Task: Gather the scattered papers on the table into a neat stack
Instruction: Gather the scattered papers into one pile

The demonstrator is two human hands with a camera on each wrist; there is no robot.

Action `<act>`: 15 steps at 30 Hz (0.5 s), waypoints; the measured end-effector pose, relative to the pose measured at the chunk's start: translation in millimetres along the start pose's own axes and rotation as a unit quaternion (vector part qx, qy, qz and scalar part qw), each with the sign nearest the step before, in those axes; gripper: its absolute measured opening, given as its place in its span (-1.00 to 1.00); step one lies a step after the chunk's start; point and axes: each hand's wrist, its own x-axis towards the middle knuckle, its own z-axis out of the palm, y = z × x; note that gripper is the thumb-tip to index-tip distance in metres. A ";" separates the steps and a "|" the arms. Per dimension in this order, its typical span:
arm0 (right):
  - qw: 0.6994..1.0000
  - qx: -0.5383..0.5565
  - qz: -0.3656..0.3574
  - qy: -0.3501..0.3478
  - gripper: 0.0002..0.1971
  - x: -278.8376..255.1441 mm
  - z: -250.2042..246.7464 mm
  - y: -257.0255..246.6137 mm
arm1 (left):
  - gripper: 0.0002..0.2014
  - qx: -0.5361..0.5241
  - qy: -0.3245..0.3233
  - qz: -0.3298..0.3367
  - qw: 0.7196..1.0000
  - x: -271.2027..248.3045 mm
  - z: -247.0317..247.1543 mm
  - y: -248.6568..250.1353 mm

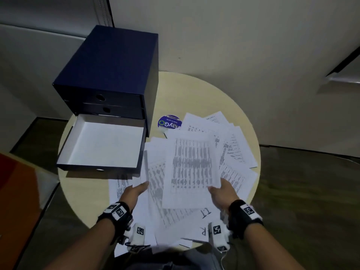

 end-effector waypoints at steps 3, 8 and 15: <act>0.997 -0.079 0.023 -0.013 -0.59 -0.6 22.0 2.2 | 0.32 0.046 0.006 -0.003 0.999 -0.8 -0.5 2.3; 0.984 -0.175 -0.006 -0.025 -0.38 -3.6 40.1 -8.1 | -0.16 0.024 -0.032 0.013 0.999 -17.4 5.3 14.0; 0.991 -0.123 0.042 0.022 -0.34 -0.9 36.6 0.9 | -0.10 -0.008 -0.103 0.042 0.994 -21.0 0.3 6.4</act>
